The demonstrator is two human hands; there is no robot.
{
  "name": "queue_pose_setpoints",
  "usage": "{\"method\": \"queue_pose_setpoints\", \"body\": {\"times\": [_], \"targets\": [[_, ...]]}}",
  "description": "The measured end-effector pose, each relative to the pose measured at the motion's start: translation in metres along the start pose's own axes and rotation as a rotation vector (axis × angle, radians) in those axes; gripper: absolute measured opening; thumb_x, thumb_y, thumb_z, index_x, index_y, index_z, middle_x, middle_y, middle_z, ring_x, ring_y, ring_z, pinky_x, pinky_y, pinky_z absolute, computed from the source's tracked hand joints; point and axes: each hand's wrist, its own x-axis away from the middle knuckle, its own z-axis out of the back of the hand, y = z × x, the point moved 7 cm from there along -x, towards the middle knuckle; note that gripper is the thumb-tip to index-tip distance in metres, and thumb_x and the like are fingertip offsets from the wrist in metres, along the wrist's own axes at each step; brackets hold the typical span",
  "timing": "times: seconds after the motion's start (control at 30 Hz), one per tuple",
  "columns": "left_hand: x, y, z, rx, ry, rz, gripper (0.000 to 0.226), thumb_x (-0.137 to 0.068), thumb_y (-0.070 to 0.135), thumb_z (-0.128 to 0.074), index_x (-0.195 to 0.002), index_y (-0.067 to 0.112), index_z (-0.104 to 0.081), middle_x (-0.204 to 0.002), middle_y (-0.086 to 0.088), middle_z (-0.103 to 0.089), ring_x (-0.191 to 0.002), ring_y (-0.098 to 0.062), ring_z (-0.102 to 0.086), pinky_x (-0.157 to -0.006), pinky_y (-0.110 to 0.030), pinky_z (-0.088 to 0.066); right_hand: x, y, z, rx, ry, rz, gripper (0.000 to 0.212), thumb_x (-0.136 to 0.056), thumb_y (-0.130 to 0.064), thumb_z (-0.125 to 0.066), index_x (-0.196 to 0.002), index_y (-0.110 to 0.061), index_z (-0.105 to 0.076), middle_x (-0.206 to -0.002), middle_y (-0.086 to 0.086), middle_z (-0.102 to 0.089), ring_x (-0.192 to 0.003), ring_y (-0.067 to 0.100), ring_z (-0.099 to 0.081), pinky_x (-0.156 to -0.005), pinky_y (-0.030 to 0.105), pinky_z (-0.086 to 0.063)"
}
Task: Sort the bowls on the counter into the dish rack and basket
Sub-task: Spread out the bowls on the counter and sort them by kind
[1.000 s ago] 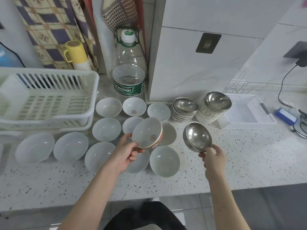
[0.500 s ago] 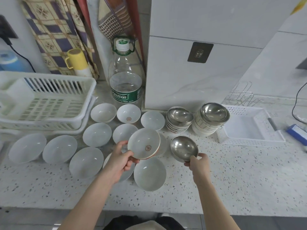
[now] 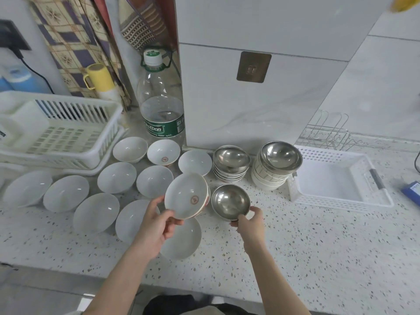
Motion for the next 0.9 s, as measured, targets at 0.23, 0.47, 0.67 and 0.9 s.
{"method": "queue_pose_setpoints", "body": {"times": [0.23,0.47,0.67,0.9], "targets": [[0.010,-0.017,-0.013,-0.025,0.034,0.008,0.045,-0.093,-0.002,-0.051,-0.128,0.027,-0.046,-0.067,-0.020,-0.066,-0.043,-0.011,-0.049,-0.039,-0.021,-0.031,-0.003,0.000,0.002,0.028,-0.100,0.061,0.055,-0.095,-0.019,-0.050,-0.147,-0.025,-0.032,-0.080,0.001,-0.073,-0.062,0.010,-0.057,-0.053,0.024,-0.045],[0.017,-0.023,-0.027,-0.068,0.046,-0.011,0.046,-0.093,-0.001,-0.052,-0.126,0.030,-0.046,-0.068,-0.021,-0.068,-0.044,-0.011,-0.048,-0.041,-0.022,-0.031,-0.003,0.000,0.000,0.144,-0.264,0.113,0.073,-0.093,-0.018,-0.052,-0.155,-0.030,-0.015,-0.088,-0.004,-0.072,-0.057,0.009,-0.053,-0.047,0.018,-0.041],[0.023,-0.021,-0.046,-0.232,0.049,-0.064,0.048,-0.092,-0.002,-0.051,-0.126,0.031,-0.046,-0.061,-0.017,-0.070,-0.044,-0.010,-0.056,-0.040,-0.023,-0.031,0.003,-0.001,0.022,0.266,-0.230,0.155,0.061,-0.097,-0.032,-0.047,-0.152,-0.023,-0.024,-0.085,-0.001,-0.071,-0.061,0.009,-0.053,-0.050,0.019,-0.041],[0.030,-0.039,-0.074,-0.436,-0.052,-0.074,0.049,-0.090,0.002,-0.050,-0.122,0.039,-0.047,-0.059,-0.008,-0.070,-0.053,-0.015,-0.057,-0.041,-0.022,-0.037,0.030,0.005,0.049,0.064,-0.273,0.247,0.028,-0.099,-0.045,-0.046,-0.102,-0.028,-0.068,-0.063,0.002,-0.070,-0.041,-0.002,-0.047,-0.052,0.022,-0.039]]}}
